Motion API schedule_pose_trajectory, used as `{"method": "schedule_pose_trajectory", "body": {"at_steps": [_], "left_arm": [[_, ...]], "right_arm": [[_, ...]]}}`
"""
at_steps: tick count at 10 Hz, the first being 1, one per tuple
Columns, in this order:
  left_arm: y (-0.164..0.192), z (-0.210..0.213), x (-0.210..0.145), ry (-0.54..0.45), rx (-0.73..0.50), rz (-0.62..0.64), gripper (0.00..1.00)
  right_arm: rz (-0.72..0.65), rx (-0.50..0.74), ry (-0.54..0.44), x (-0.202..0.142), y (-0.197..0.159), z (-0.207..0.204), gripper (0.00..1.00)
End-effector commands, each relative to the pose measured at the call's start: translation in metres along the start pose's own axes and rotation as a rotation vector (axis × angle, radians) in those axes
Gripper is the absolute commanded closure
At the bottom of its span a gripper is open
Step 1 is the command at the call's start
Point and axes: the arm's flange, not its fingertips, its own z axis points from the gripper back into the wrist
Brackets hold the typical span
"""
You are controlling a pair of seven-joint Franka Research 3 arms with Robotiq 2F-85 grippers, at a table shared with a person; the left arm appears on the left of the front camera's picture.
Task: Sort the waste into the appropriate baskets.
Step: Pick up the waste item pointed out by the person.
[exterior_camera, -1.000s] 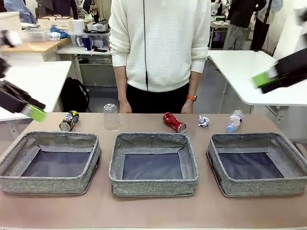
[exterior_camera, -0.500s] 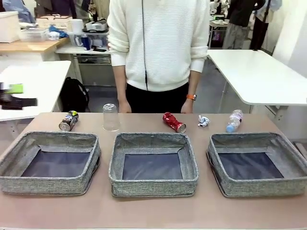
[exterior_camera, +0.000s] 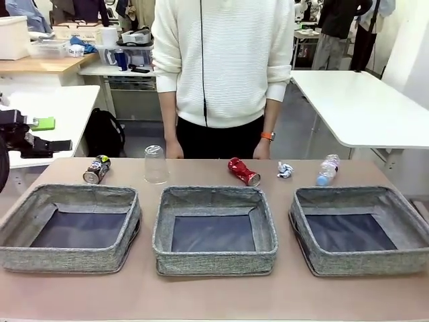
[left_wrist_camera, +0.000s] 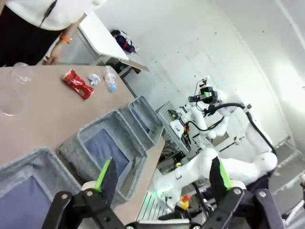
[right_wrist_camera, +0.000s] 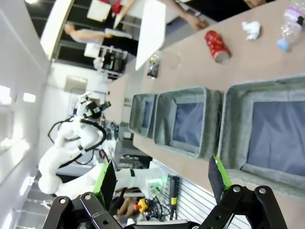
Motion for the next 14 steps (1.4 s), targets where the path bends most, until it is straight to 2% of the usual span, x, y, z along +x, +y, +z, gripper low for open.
{"method": "schedule_pose_trajectory", "body": {"at_steps": [1,2,3,4,5,6,14], "left_arm": [[0.008,-0.012,-0.001,-0.008,-0.014,0.013,0.0],[0.016,0.019,-0.002,-0.024,0.153,0.095,0.0],[0.029,0.071,-0.001,-0.045,0.267,0.197,0.0],[0.043,0.124,-0.005,-0.122,0.334,0.291,0.0],[0.048,0.149,-0.01,-0.256,0.384,0.348,0.0],[0.035,0.084,-0.013,-0.075,0.276,0.176,0.0],[0.035,0.084,-0.013,-0.075,0.276,0.176,0.0]], "right_arm": [[-0.007,0.0,-0.013,0.001,-0.009,0.003,0.0],[-0.055,0.031,0.008,0.005,-0.012,0.015,0.0],[-0.132,0.088,0.024,0.006,-0.032,0.033,0.0],[-0.202,0.085,0.024,0.005,-0.055,0.048,0.0],[-0.273,-0.06,-0.041,0.003,-0.068,0.05,0.0],[-0.14,0.051,0.015,-0.004,-0.036,0.028,0.0],[-0.14,0.051,0.015,-0.004,-0.036,0.028,0.0]]}}
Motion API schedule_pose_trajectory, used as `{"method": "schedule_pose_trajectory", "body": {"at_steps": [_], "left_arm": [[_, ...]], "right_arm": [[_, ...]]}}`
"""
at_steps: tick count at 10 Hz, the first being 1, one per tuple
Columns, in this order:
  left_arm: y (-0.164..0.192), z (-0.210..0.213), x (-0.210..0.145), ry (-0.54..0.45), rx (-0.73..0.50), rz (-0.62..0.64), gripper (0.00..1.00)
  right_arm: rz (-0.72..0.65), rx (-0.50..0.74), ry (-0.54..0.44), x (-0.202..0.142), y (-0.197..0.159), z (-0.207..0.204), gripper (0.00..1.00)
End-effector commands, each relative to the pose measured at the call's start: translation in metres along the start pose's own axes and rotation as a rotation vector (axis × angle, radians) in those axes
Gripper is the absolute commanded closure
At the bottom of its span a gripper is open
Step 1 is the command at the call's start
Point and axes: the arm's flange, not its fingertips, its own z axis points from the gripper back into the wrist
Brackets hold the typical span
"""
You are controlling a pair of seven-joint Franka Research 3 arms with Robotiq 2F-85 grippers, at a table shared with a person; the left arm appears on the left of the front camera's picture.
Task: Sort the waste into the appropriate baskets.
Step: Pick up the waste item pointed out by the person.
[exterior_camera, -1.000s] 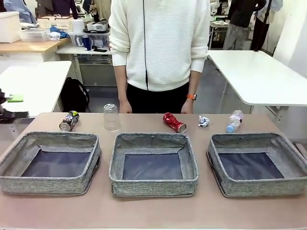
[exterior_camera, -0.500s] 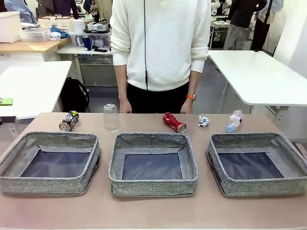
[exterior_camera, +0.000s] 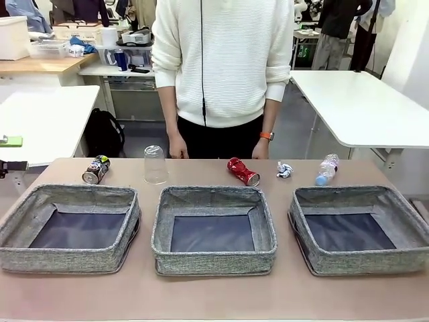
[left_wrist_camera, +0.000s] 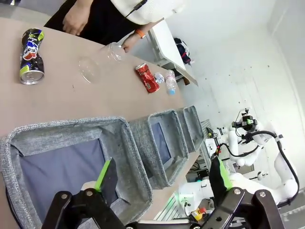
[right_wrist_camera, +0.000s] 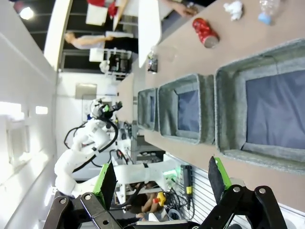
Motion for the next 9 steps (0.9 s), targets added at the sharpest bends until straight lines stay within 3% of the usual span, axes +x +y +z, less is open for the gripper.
{"method": "schedule_pose_trajectory", "body": {"at_steps": [1,9], "left_arm": [[0.0001,0.0007,-0.0028,-0.014,-0.018,-0.018,0.0],[0.0001,0.0007,-0.0028,-0.014,-0.018,-0.018,0.0]], "right_arm": [[0.021,0.021,-0.007,-0.0015,-0.0001,-0.0021,0.0],[0.021,0.021,-0.007,-0.0015,-0.0001,-0.0021,0.0]]}}
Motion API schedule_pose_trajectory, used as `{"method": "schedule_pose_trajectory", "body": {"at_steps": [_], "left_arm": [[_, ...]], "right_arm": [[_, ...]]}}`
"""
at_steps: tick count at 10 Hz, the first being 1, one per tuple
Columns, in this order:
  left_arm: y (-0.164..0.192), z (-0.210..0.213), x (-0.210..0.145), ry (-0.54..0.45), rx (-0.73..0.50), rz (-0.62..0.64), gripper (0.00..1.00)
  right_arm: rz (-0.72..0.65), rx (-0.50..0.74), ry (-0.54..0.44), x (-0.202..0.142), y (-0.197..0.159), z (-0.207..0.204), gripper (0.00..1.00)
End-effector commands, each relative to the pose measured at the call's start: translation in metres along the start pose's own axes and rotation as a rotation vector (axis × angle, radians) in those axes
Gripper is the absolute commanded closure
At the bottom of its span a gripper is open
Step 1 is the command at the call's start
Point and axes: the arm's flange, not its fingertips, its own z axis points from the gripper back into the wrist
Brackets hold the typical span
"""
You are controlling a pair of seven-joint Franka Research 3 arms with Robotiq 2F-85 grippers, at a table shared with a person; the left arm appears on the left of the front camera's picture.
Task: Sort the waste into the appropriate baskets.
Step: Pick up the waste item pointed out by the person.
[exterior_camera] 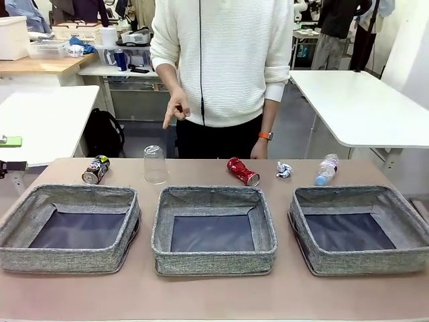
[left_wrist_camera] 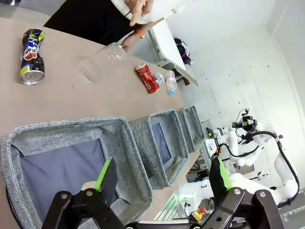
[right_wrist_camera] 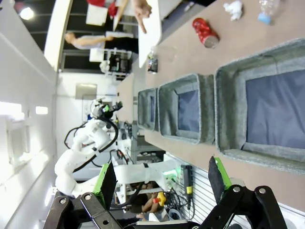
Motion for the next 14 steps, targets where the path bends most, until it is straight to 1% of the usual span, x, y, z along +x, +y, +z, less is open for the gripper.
{"method": "schedule_pose_trajectory", "body": {"at_steps": [1,4,5,6,7,8,9,10,11,12,13,14], "left_arm": [[0.0,0.001,-0.003,-0.013,-0.018,-0.017,0.0],[0.0,0.001,-0.003,-0.013,-0.018,-0.017,0.0],[0.0,0.0,0.0,0.0,0.0,0.0,0.0],[-0.014,-0.022,0.012,-0.087,-0.115,-0.311,0.0],[-0.022,-0.046,0.023,-0.13,-0.169,-0.61,0.0],[-0.041,-0.066,0.037,-0.151,-0.273,-0.768,0.0],[-0.059,-0.078,0.051,-0.178,-0.262,-0.86,0.0],[-0.072,-0.09,0.064,-0.169,-0.275,-0.915,0.0],[-0.077,-0.099,0.072,-0.16,-0.286,-0.946,0.0],[-0.078,-0.109,0.074,-0.292,-0.173,-0.931,0.0],[-0.094,-0.098,0.066,-0.12,-0.246,-0.873,0.0],[-0.094,-0.098,0.066,-0.12,-0.246,-0.873,0.0]], "right_arm": [[0.022,0.02,-0.007,-0.001,0.0,-0.003,0.0],[0.022,0.02,-0.007,-0.001,0.0,-0.003,0.0],[0.022,0.02,-0.007,-0.001,0.0,-0.003,0.0],[0.022,0.02,-0.007,-0.001,0.0,-0.003,0.0],[0.022,0.02,-0.007,-0.001,0.0,-0.003,0.0],[0.022,0.02,-0.007,-0.001,0.0,-0.003,0.0],[0.022,0.02,-0.007,-0.001,0.0,-0.003,0.0],[0.022,0.02,-0.007,-0.001,0.0,-0.003,0.0],[0.022,0.02,-0.007,-0.001,0.0,-0.003,0.0],[0.022,0.02,-0.007,-0.001,0.0,-0.003,0.0],[0.022,0.02,-0.007,-0.001,0.0,-0.003,0.0],[0.022,0.02,-0.007,-0.001,0.0,-0.003,0.0]]}}
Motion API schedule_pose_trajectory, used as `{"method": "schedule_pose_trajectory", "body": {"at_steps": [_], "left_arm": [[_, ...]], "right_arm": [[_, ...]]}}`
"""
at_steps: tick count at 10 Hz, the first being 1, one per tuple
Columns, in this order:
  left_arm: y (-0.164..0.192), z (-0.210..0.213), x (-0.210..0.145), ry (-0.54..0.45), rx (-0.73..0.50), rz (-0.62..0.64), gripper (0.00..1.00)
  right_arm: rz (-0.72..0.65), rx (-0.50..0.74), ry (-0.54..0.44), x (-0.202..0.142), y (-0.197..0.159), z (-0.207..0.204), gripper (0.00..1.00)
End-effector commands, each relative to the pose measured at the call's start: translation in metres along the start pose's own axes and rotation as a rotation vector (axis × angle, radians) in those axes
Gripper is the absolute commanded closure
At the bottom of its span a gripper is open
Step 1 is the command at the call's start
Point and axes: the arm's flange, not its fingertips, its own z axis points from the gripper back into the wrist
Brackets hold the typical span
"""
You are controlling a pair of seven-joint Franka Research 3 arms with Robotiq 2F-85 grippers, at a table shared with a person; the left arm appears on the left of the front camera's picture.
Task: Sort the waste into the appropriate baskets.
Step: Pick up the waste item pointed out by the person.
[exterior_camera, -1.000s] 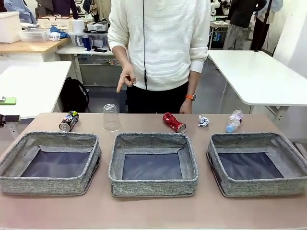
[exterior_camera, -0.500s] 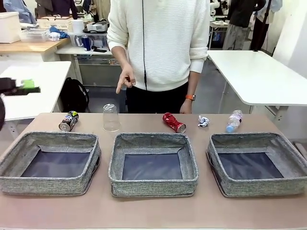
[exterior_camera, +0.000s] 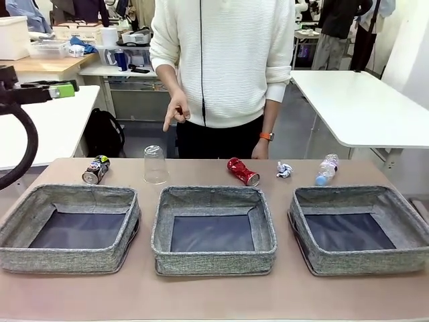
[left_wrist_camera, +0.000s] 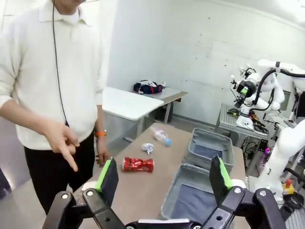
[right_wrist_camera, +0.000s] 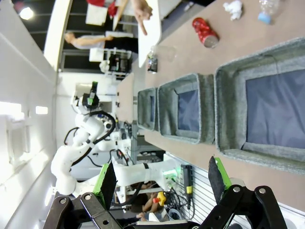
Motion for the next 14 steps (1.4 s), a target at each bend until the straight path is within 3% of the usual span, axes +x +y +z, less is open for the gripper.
{"method": "schedule_pose_trajectory", "body": {"at_steps": [1,2,3,5,8,9,10,11,12,13,14], "left_arm": [[-0.008,0.006,0.0,0.032,-0.029,0.046,0.0],[0.0,0.0,0.0,0.0,0.0,0.0,0.0],[0.043,-0.024,-0.013,0.177,0.004,-0.233,0.0],[0.107,-0.061,-0.049,0.552,-0.18,-0.303,0.0],[0.168,-0.09,-0.071,0.643,-0.123,-0.299,0.0],[0.183,-0.101,-0.077,0.546,-0.038,-0.219,0.0],[0.158,-0.091,-0.085,0.62,-0.149,-0.311,0.0],[0.158,-0.091,-0.085,0.62,-0.149,-0.311,0.0],[0.18,-0.097,-0.09,0.619,-0.108,-0.283,0.0],[0.2,-0.119,-0.102,0.745,-0.01,-0.27,0.0],[0.215,-0.129,-0.118,0.759,0.018,-0.252,0.0]], "right_arm": [[0.023,0.021,-0.008,-0.001,0.0,-0.002,0.0],[0.023,0.021,-0.008,-0.001,0.0,-0.002,0.0],[0.023,0.021,-0.008,-0.001,0.0,-0.002,0.0],[0.023,0.021,-0.008,-0.001,0.0,-0.002,0.0],[0.023,0.021,-0.008,-0.001,0.0,-0.002,0.0],[0.023,0.021,-0.008,-0.001,0.0,-0.002,0.0],[0.023,0.021,-0.008,-0.001,0.0,-0.002,0.0],[0.023,0.021,-0.008,-0.001,0.0,-0.002,0.0],[0.023,0.021,-0.008,-0.001,0.0,-0.002,0.0],[0.023,0.021,-0.008,-0.001,0.0,-0.002,0.0],[0.023,0.021,-0.008,-0.001,0.0,-0.002,0.0]]}}
